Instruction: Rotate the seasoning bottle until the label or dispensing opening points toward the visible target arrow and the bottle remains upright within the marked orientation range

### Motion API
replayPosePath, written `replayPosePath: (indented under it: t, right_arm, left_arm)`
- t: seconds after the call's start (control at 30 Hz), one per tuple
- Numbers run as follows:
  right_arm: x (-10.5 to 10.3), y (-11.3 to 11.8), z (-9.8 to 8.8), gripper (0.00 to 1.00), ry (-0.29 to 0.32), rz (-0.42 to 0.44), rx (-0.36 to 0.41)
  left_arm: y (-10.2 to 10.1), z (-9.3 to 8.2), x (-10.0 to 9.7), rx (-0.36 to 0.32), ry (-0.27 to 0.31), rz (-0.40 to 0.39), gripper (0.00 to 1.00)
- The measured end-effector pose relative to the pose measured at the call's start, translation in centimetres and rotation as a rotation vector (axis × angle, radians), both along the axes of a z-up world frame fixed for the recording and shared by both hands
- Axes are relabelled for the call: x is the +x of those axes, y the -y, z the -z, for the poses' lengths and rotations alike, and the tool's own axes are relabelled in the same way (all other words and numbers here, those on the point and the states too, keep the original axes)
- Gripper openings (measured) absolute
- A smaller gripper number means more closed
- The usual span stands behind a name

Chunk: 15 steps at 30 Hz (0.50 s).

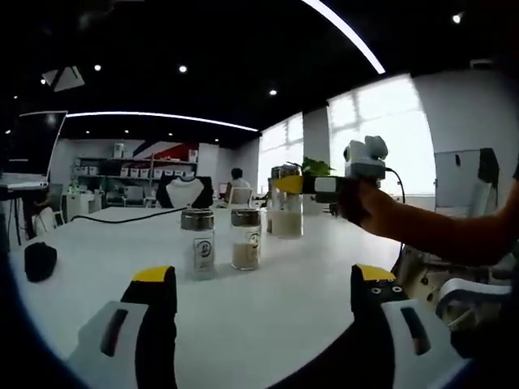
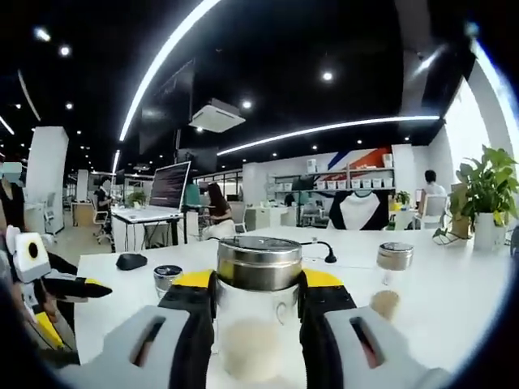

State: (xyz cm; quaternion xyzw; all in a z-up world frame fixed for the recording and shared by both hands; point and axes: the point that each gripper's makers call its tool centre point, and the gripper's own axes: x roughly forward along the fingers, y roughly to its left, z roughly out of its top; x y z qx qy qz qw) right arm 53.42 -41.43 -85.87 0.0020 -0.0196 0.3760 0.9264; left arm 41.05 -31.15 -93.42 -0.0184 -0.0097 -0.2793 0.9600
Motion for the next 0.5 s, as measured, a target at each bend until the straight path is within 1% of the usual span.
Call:
replayPosePath:
  t: [0.07,0.13,0.23,0.27,0.37,0.43,0.5]
  right_arm:
    - [-1.3,-0.3,-0.2,0.37,0.011,-0.021,0.012]
    - [-2.5,-0.4,-0.3,0.37,0.015,-0.033,0.016]
    - [-4.2,-0.1,-0.4,0.37,0.029,-0.018,0.032]
    - [-4.9,-0.1,-0.2,0.37,0.022,-0.014,0.046]
    - [-6.6,-0.2,0.2,0.37,0.021,-0.013,0.048]
    - [-7.7,-0.5,0.6,0.37,0.026,-0.009,0.033]
    - [-8.5,-0.8,0.9,0.37,0.023,-0.005,0.03]
  left_arm:
    - [0.6,0.0,0.0,0.019,-0.002,0.004,0.93]
    - [1.3,-0.2,-0.3,0.043,0.008,0.016,0.92]
    - [2.3,0.1,-0.5,0.092,0.014,0.027,0.92]
    - [2.8,0.2,-0.7,0.113,0.021,0.032,0.9]
    - [4.1,0.6,-1.0,0.146,0.026,0.057,0.84]
    - [4.8,0.9,-1.3,0.151,0.028,0.076,0.8]
    - [5.4,0.9,-1.6,0.133,0.04,0.098,0.77]
